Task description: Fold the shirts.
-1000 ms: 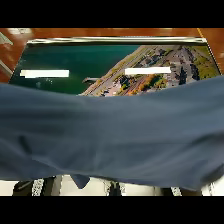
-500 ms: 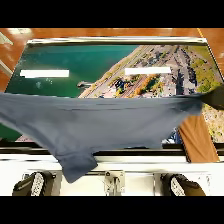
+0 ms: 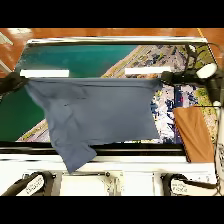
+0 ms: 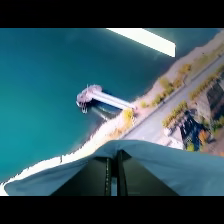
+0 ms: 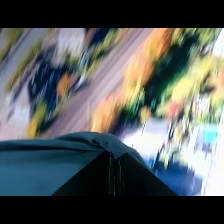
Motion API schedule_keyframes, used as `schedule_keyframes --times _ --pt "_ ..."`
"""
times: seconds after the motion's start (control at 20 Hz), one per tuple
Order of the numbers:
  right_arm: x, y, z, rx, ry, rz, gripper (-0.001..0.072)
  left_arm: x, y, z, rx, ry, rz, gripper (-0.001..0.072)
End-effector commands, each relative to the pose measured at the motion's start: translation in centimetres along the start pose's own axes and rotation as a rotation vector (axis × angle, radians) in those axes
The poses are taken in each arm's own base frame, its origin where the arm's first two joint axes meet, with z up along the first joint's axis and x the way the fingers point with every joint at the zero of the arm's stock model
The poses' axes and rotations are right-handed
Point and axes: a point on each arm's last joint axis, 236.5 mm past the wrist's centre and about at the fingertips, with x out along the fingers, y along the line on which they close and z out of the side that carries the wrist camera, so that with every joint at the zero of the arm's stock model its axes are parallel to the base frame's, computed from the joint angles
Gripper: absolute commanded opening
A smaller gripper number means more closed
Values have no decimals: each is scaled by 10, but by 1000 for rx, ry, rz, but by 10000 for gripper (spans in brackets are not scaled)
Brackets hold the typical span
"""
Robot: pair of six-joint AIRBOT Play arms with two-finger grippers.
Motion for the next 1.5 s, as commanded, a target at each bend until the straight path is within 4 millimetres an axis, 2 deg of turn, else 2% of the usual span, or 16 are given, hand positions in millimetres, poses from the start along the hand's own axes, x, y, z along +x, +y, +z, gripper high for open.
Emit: schedule_keyframes --times 0.0,0.15,0.2,0.4,0.6,0.75,0.85,0.9,1.0,1.1,1.2,1.3,1.35,1.4,1.45 --pt "46 -36 42 80 -242 -80 57 84 14 -3 6 -89 59 44" --pt "53 -51 56 91 -326 -116 57 121 16 -5 24 -166 94 44" --pt "59 -54 53 114 -319 -117 57 131 15 -9 29 -174 101 45" --pt "97 -53 7 134 -170 -104 58 165 5 -54 47 -82 87 45" --pt "117 -58 -18 176 -105 -106 58 184 3 -89 54 8 81 45" --pt "112 -63 -18 192 -95 -108 58 179 6 -109 37 112 65 45" --pt "102 -69 -20 202 -63 -107 58 167 16 -126 55 225 61 44" --pt "98 -72 -26 214 -29 -104 57 159 23 -141 67 306 62 44" --pt "93 -77 -53 241 92 -93 58 145 37 -180 55 487 64 44" --pt "97 -77 -83 259 206 -79 58 139 45 -210 16 609 73 44" --pt "104 -72 -108 268 294 -66 58 141 47 -222 -26 641 86 44" --pt "110 -67 -123 265 342 -58 58 143 47 -221 -49 634 94 45" --pt "111 -64 -123 260 340 -56 95 142 45 -218 -54 632 93 78" --pt "108 -65 -118 259 328 -56 302 140 41 -211 -48 629 82 205" --pt "101 -66 -110 257 310 -56 565 137 35 -199 -39 621 68 347"
